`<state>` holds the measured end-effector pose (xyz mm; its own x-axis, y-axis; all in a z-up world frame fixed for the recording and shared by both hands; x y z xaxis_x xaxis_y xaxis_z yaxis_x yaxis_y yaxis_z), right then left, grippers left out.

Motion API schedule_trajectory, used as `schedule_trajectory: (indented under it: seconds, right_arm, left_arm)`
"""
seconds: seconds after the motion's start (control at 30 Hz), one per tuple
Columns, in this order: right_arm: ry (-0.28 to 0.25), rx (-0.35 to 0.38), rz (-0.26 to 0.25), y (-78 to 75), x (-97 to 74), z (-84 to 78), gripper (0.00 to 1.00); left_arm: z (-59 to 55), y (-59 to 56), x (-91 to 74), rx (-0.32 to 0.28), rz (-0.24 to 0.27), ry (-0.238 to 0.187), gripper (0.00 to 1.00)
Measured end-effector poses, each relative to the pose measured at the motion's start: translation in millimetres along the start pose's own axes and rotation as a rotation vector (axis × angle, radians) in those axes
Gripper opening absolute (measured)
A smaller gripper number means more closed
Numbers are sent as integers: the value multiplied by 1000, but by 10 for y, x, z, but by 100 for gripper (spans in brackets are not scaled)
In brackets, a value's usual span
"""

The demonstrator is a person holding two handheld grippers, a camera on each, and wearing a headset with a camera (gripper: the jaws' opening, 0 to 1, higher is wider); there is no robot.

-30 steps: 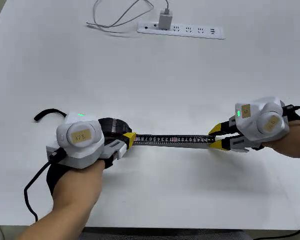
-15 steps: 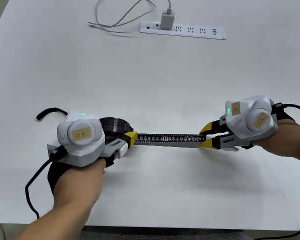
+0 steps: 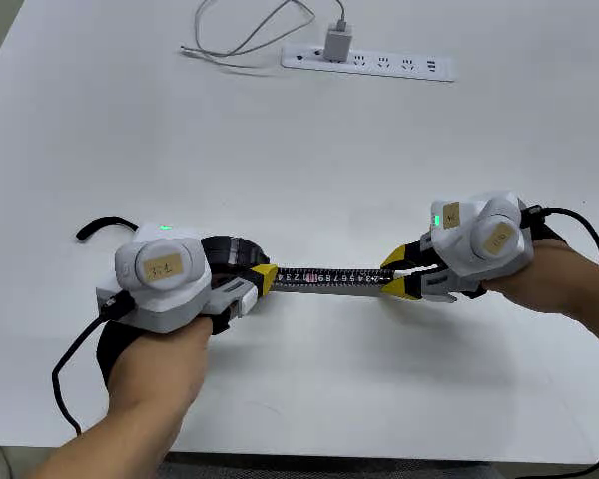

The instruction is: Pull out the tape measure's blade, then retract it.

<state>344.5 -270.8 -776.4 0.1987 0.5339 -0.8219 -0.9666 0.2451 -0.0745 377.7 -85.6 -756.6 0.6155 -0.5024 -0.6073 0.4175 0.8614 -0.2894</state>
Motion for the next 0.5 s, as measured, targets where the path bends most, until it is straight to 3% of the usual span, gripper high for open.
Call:
schedule_trajectory:
  seconds: [0.5]
  right_arm:
    - [-15, 15, 7, 25, 106, 129, 10]
  left_arm:
    - [3, 2, -4, -10, -10, -4, 57]
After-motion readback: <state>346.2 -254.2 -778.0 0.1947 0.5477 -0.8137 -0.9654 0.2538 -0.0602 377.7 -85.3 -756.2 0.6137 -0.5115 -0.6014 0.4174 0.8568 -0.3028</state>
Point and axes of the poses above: the centre of the closed fingertips' face, and the gripper's own axes: x roughly forward along the fingers, y roughly to its left, z roughly out of its top, the point moved 1 cm from there along -x, roughly backward along the fingers, and after that the axes turned 6 degrees about -z, right-handed, at the moved point
